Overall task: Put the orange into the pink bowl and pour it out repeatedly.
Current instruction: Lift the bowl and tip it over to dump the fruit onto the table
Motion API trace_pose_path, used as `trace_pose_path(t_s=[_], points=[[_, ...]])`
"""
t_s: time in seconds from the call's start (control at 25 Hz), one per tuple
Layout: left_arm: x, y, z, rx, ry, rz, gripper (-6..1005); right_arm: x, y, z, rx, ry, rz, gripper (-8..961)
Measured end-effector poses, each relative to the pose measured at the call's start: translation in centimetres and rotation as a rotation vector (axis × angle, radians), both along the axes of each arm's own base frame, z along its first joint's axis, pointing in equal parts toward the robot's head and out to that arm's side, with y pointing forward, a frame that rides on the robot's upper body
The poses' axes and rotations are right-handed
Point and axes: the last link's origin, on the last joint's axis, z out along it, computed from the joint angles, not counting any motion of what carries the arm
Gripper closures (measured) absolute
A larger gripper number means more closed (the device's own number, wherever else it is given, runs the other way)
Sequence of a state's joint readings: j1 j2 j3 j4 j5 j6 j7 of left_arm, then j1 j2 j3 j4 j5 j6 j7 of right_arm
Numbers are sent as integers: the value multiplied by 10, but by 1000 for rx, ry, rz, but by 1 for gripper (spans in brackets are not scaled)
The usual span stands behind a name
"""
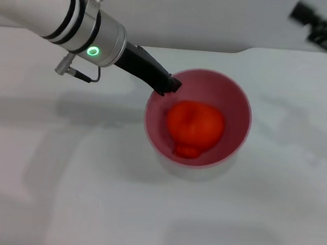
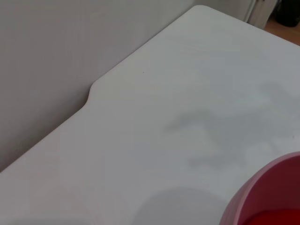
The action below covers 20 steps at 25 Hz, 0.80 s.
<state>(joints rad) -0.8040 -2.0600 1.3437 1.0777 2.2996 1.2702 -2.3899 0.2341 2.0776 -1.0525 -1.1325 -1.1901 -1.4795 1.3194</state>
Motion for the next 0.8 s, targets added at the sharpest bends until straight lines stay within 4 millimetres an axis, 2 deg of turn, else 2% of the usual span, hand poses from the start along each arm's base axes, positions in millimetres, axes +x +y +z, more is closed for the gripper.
trace_pose_path(t_s=[0.36,0.56,0.8], points=[[-9,4,3,46,-20,24,955,34,-4,14,229,202,-57,249],[-14,7,5,74,-31,41,955,37,-3,14,253,281,-60,249],[-27,6,2,90,-29,69,955,42,-5,12,248,297,-76,249]])
